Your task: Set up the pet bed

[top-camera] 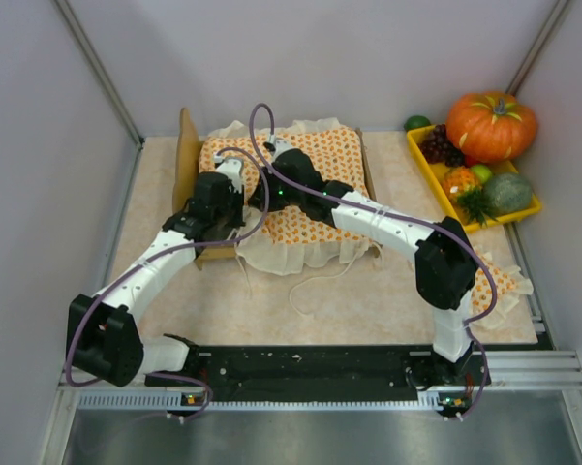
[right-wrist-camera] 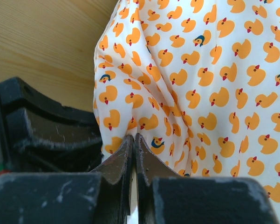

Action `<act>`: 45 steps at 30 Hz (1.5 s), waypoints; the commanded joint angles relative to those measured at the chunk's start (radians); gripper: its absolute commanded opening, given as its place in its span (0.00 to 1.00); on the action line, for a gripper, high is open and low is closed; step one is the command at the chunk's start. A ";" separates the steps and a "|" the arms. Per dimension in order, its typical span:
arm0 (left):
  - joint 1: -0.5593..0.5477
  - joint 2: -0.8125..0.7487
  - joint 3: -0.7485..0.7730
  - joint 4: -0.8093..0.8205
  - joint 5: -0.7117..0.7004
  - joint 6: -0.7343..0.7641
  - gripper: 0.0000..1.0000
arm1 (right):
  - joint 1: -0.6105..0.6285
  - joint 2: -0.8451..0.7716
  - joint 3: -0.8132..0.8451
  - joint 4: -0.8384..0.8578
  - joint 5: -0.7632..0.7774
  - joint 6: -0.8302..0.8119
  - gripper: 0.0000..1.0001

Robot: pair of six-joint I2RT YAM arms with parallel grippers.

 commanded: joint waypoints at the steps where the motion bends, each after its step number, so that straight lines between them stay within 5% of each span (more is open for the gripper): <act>1: 0.035 -0.012 0.010 -0.026 -0.147 0.000 0.00 | 0.003 -0.001 0.036 0.024 -0.011 -0.006 0.00; 6: 0.037 -0.032 0.016 -0.064 -0.267 0.046 0.00 | 0.002 0.004 0.039 0.025 -0.017 -0.003 0.00; 16: 0.029 0.037 0.036 -0.075 -0.118 -0.026 0.00 | 0.003 -0.009 0.030 0.022 -0.011 -0.006 0.00; 20: 0.031 0.016 0.050 -0.135 -0.152 -0.058 0.44 | 0.002 -0.004 0.033 0.019 -0.010 -0.008 0.00; 23: 0.032 -0.036 0.044 -0.158 -0.161 -0.064 0.63 | 0.003 -0.003 0.038 0.019 -0.011 -0.008 0.00; 27: 0.037 -0.116 0.041 -0.201 -0.166 -0.067 0.72 | 0.003 0.000 0.042 0.018 -0.006 -0.006 0.00; 36: 0.042 -0.187 0.001 -0.284 -0.030 -0.060 0.74 | 0.002 0.000 0.041 0.016 -0.010 -0.006 0.00; 45: 0.042 -0.063 -0.002 -0.311 0.096 0.000 0.62 | 0.002 -0.006 0.041 0.016 -0.016 -0.006 0.00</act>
